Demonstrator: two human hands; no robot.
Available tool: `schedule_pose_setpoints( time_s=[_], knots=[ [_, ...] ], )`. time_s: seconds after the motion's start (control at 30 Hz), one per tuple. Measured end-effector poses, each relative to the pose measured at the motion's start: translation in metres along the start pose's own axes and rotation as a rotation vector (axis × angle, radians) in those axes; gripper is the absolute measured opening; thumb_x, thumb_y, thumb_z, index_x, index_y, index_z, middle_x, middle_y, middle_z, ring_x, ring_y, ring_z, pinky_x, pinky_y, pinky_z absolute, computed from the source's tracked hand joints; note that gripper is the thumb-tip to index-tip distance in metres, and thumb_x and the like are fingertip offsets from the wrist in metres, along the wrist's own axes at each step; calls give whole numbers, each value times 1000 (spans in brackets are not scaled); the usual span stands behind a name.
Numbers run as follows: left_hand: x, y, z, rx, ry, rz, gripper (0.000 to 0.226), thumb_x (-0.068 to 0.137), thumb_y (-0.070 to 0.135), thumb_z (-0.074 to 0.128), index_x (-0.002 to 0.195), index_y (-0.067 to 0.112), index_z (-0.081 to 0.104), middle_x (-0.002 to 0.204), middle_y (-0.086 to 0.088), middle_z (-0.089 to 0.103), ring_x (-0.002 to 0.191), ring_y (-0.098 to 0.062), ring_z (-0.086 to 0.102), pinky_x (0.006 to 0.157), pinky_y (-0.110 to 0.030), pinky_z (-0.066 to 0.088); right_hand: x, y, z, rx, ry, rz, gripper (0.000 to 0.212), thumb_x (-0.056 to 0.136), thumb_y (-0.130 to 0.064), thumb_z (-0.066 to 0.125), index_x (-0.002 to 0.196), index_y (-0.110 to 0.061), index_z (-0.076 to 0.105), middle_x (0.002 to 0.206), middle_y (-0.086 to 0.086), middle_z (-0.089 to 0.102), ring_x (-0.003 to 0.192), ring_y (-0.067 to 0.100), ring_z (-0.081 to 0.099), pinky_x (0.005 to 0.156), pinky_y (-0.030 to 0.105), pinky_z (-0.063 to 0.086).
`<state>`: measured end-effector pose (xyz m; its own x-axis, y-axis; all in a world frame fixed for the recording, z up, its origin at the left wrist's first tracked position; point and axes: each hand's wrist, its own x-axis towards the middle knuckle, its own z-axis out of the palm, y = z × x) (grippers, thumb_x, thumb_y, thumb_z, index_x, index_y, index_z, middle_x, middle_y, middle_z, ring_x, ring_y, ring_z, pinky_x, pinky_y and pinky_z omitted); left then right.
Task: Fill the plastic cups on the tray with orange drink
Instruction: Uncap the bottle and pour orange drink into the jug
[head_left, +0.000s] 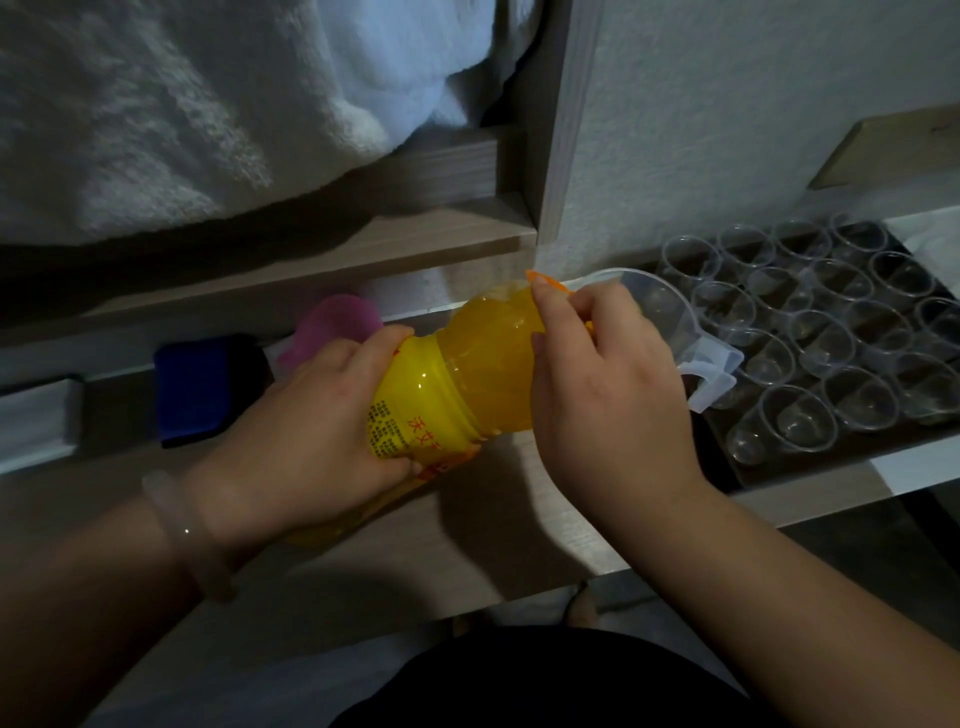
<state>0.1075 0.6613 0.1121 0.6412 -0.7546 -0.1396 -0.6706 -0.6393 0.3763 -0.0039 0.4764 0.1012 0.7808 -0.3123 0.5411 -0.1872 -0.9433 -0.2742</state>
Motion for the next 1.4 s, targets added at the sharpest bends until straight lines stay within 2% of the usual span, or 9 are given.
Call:
schedule_pose_setpoints(
  time_s=[0.73, 1.13, 1.4],
  knots=[
    [-2, 6, -8, 40, -19, -29, 103, 60, 55, 79, 141, 43, 18, 128, 4, 44, 112, -15, 47, 89, -43, 47, 0, 3, 0, 51, 1, -26, 46, 83, -8, 58, 127, 3, 57, 97, 19, 57, 75, 36, 55, 63, 42, 47],
    [0, 7, -11, 49, -26, -36, 103, 61, 52, 79, 142, 42, 17, 129, 3, 43, 114, -18, 47, 90, -45, 47, 2, 4, 1, 61, -5, -22, 44, 86, -9, 55, 128, 2, 56, 98, 19, 57, 75, 34, 54, 62, 40, 44],
    [-2, 7, -12, 73, -23, -46, 104, 60, 53, 80, 143, 42, 17, 128, 4, 43, 113, -17, 47, 88, -42, 47, 1, 3, 1, 55, -5, -19, 43, 87, -8, 56, 129, 2, 56, 98, 19, 57, 75, 34, 54, 63, 39, 43]
  ],
)
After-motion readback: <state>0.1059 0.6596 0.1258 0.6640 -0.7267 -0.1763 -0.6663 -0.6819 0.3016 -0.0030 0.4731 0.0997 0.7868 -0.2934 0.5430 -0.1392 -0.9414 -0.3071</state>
